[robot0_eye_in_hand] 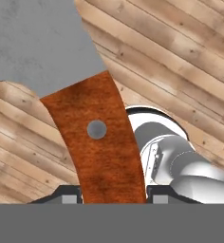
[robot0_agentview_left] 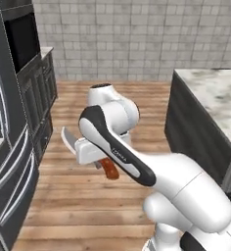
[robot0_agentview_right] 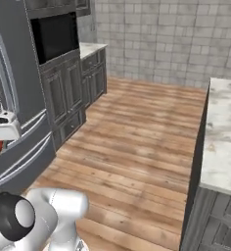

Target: Move the cutting board and knife to the sink. Then move spray from the cabinet to the counter.

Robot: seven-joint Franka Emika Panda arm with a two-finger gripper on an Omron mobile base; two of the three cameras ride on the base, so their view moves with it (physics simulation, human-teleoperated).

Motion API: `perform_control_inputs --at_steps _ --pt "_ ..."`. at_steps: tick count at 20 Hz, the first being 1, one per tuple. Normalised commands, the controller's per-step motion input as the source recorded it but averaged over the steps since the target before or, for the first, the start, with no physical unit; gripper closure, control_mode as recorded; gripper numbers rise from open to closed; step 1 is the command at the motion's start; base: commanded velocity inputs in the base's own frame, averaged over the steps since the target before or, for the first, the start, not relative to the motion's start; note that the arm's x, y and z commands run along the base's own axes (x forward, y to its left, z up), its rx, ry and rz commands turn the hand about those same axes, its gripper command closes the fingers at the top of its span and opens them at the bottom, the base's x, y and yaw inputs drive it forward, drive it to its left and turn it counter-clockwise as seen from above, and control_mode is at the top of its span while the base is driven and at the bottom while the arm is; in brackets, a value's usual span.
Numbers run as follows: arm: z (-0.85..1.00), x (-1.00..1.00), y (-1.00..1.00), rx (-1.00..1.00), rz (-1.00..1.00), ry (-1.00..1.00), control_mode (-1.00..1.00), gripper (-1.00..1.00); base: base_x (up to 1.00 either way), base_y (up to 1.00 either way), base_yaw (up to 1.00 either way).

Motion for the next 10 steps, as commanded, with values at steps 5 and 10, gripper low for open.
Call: perform_control_inputs --at_steps 5,10 --pt "0.00 0.00 0.00 0.00 0.00 0.00 1.00 1.00 -0.79 -0.62 -0.53" --pt "0.00 0.00 0.00 0.00 0.00 0.00 1.00 1.00 -0.05 -1.00 -0.45"
